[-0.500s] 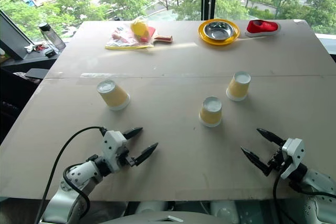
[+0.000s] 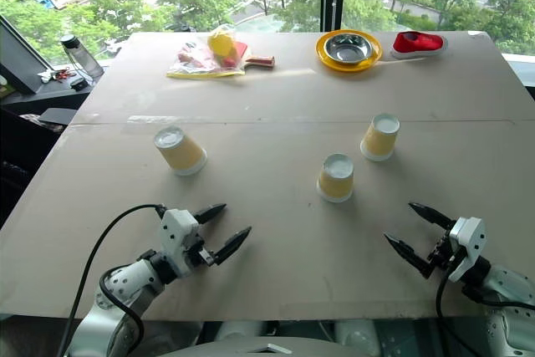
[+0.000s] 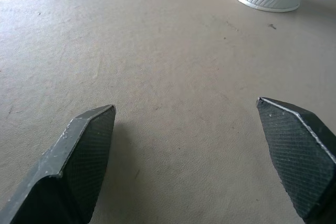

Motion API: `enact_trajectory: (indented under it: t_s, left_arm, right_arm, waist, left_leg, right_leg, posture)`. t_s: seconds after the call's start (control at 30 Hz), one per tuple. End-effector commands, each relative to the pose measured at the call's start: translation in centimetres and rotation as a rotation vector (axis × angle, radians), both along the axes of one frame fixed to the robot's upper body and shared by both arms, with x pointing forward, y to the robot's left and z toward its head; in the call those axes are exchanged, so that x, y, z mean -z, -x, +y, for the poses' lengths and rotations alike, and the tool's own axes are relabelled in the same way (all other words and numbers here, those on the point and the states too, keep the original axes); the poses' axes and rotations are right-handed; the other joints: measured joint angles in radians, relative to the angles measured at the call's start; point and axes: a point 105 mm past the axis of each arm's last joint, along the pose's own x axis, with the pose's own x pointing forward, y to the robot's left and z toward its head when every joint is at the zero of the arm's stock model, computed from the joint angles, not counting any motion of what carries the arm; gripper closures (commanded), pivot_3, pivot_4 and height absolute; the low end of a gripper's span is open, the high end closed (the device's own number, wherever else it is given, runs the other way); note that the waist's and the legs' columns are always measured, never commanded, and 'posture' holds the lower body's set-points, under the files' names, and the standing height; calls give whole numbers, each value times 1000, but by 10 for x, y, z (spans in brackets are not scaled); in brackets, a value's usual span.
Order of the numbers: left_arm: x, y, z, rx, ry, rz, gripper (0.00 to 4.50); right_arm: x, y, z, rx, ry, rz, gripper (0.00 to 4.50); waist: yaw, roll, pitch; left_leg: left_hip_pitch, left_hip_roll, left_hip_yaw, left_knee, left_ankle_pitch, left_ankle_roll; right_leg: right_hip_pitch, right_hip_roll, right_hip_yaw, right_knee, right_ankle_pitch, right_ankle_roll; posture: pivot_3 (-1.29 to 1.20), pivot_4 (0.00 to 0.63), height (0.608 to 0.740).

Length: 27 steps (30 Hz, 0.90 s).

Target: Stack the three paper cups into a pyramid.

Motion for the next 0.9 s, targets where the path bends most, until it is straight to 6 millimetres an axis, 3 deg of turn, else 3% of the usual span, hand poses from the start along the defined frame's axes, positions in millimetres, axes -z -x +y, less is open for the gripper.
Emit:
enact_trajectory:
  t_s: [0.03,0.57,0.73,0.9]
  left_arm:
    - [-3,2,-1,7,-5,-15,90]
    - [-10,-2,-2,7,16,-39,90]
    - [-13,0,-2,44,32,-27,90]
    - [-30,9,-9,207,56,-21,90]
  right_arm:
    - [-7,-1,-4,4,8,-26,0]
    - [-11,-6,0,-9,10,-42,0]
    - [-22,-13,13,-45,-20,-71,0]
    - [-40,-28,46,-123,-64,-121,0]
  waist:
    - [0,0,0]
    - [0,0,0]
    - [-1,-1,1]
    - [-3,-2,2]
  left_leg:
    - [0,0,0,0,0,0]
    - [0,0,0,0,0,0]
    - [0,0,0,0,0,0]
    - [0,0,0,0,0,0]
  right_leg:
    - [0,0,0,0,0,0]
    - [0,0,0,0,0,0]
    - [0,1,0,0,0,0]
    - [0,1,0,1,0,0]
  posture:
    - [0,150,740]
    - [0,150,740]
    - [0,150,740]
    - [0,150,740]
